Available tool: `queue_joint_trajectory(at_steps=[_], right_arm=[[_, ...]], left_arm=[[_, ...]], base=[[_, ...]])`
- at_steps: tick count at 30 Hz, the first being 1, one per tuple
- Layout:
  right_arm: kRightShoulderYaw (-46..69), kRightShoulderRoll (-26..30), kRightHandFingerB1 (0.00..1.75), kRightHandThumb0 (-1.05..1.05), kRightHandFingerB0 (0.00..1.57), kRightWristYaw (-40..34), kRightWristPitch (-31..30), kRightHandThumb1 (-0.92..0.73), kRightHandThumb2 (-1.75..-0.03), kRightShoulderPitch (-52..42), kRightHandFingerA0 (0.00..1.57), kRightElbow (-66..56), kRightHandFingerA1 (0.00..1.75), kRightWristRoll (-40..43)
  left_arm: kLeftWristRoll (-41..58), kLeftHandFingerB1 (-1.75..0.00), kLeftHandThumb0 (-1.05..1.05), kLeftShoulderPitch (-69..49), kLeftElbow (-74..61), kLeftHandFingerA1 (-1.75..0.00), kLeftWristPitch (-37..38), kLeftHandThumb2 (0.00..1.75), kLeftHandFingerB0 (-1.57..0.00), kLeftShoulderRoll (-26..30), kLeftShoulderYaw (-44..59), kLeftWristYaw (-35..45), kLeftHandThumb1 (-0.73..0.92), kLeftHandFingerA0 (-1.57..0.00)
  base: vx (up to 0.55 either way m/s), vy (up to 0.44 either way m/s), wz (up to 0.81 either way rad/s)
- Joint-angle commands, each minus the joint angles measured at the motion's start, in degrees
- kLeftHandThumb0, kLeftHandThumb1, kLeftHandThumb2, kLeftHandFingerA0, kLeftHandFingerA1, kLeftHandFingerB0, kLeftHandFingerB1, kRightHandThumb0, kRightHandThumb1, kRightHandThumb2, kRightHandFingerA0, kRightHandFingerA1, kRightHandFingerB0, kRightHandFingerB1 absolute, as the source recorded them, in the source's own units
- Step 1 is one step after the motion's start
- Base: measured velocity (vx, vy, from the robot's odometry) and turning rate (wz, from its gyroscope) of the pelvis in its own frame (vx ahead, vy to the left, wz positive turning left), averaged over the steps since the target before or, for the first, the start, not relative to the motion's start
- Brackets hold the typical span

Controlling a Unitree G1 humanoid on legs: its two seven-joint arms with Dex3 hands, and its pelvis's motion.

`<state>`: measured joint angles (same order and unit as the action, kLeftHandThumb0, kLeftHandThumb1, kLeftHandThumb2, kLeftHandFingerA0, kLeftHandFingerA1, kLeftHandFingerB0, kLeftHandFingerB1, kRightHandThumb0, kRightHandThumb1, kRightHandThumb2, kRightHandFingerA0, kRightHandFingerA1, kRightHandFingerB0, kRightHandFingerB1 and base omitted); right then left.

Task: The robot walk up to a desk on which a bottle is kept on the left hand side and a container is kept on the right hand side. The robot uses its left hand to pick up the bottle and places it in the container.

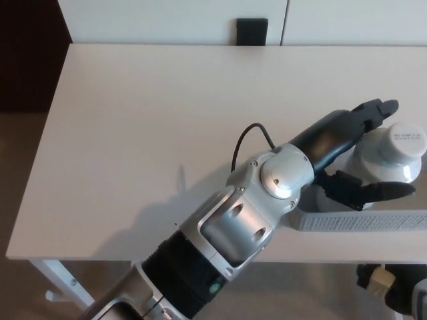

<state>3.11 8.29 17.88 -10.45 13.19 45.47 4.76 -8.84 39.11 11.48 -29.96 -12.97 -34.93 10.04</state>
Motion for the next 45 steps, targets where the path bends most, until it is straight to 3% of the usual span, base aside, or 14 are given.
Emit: queue_joint_trajectory(at_steps=[1, 7, 14, 15, 20, 21, 24, 25, 29, 32, 35, 38, 39, 45], right_arm=[[-0.7, 1.7, 0.00, -0.25, 0.00, -0.3, 0.3, -0.68, -1.75, 1.5, 0.00, -1.6, 0.00, -1.4], [-2.5, 2.9, 0.00, -0.24, 0.00, -1.1, -0.9, 0.52, -1.52, 2.1, 0.00, -3.2, 0.03, -3.3], [-3.7, 3.1, 0.00, -0.21, 0.00, -2.5, -0.5, 0.60, -1.75, 2.6, 0.00, -3.8, 0.00, -5.0], [-3.8, 3.2, 0.00, -0.30, 0.00, -2.4, -0.1, 0.46, -1.34, 2.5, 0.00, -3.6, 0.24, -5.1], [-3.8, 3.3, 0.00, -0.45, 0.00, -1.0, 0.9, 0.40, -1.37, 2.6, 0.00, -3.1, 0.19, -4.6], [-3.9, 3.4, 0.00, -0.99, 0.00, -0.9, 0.7, 0.26, -1.75, 2.3, 0.00, -3.6, 0.00, -4.7], [-4.1, 3.6, 0.00, -0.53, 0.00, -0.8, 0.9, 0.31, -1.46, 2.1, 0.00, -3.9, 0.24, -5.0], [-4.3, 3.8, 0.00, -1.05, 0.00, -0.8, 1.4, 0.27, -1.75, 2.2, 0.00, -3.5, 0.00, -5.3], [-5.6, 4.2, 0.00, -0.91, 0.00, -1.1, 1.1, 0.36, -1.73, 2.2, 0.00, -3.9, 0.00, -6.7], [-6.5, 4.7, 0.00, -0.26, 0.00, -0.9, 0.3, 0.61, -1.69, 1.8, 0.00, -4.4, 0.00, -7.3], [-6.2, 5.9, 0.00, 0.56, 0.00, 0.5, -1.2, 0.38, -1.40, 1.6, 0.00, -3.4, 0.00, -6.7], [-6.4, 6.6, 0.00, 0.73, 0.00, 0.3, -1.9, 0.18, -1.31, 2.0, 0.00, -2.8, 0.00, -7.3], [-6.9, 7.2, 0.00, 0.98, 0.00, -0.6, -1.6, -0.22, -0.97, 2.0, 0.00, -2.6, 0.00, -8.4], [-7.1, 8.6, 0.00, 1.05, 0.00, -3.4, -3.1, -0.68, -0.76, 0.3, 0.00, -6.1, 0.15, -10.3]], left_arm=[[-0.2, -0.01, -0.91, 1.6, -0.6, 0.00, -0.1, 0.92, 0.00, -0.6, 1.9, 1.7, 0.51, 0.00], [0.6, 0.00, -0.97, 5.3, -1.6, 0.00, -0.9, 0.60, 0.00, 0.1, 5.8, 3.1, 0.62, 0.00], [2.6, 0.00, -0.96, 13.7, -1.8, 0.00, -1.0, 0.60, 0.00, 2.2, 12.8, 6.0, 0.59, 0.00], [3.0, 0.00, -0.90, 15.4, -2.8, 0.00, -1.7, 0.58, 0.00, 3.1, 14.0, 6.9, 0.59, 0.00], [3.8, 0.00, -0.97, 21.6, -5.2, 0.00, -3.6, 0.61, 0.00, 6.8, 17.9, 9.6, 0.60, 0.00], [4.3, 0.00, -0.96, 22.2, -5.7, 0.00, -3.3, 0.60, 0.00, 7.7, 18.8, 10.1, 0.61, 0.00], [5.4, 0.00, -0.92, 23.3, -7.0, 0.00, -3.5, 0.59, 0.00, 9.3, 20.6, 11.0, 0.60, 0.00], [6.5, 0.00, -0.90, 24.2, -8.6, 0.00, -4.4, 0.59, 0.00, 10.9, 22.4, 12.0, 0.61, 0.00], [7.9, 0.00, -0.87, 24.0, -12.2, 0.00, -5.3, 0.59, 0.00, 14.3, 24.4, 14.3, 0.62, 0.00], [10.2, 0.00, -0.90, 21.8, -17.6, 0.00, -6.4, 0.87, 0.00, 18.3, 27.5, 16.6, 0.52, 0.00], [15.0, 0.00, -0.83, 14.1, -29.1, 0.00, -9.3, 0.80, 0.00, 25.8, 34.9, 20.6, 0.47, 0.00], [16.2, 0.00, -0.78, 10.0, -33.6, 0.00, -10.0, 0.76, 0.00, 28.3, 38.6, 20.7, 0.43, 0.00], [16.3, 0.00, -0.55, 5.9, -36.5, 0.00, -9.4, 0.65, 0.00, 29.8, 41.8, 20.7, 0.34, 0.00], [20.0, 0.00, 0.03, -17.7, -44.6, -0.03, -6.9, 0.73, 0.00, 34.1, 64.5, 23.8, 0.50, 0.00]], base=[[0.00, 0.000, 0.00], [0.00, 0.000, 0.00], [0.00, 0.000, 0.00], [0.00, 0.000, 0.00], [0.00, 0.000, 0.00], [0.00, 0.000, 0.00], [0.00, 0.000, 0.00], [0.00, 0.000, 0.00], [0.00, 0.000, 0.00], [0.00, 0.000, 0.00], [0.00, 0.000, 0.00], [0.00, 0.000, 0.00], [0.00, 0.000, 0.00], [0.00, 0.000, 0.00]])
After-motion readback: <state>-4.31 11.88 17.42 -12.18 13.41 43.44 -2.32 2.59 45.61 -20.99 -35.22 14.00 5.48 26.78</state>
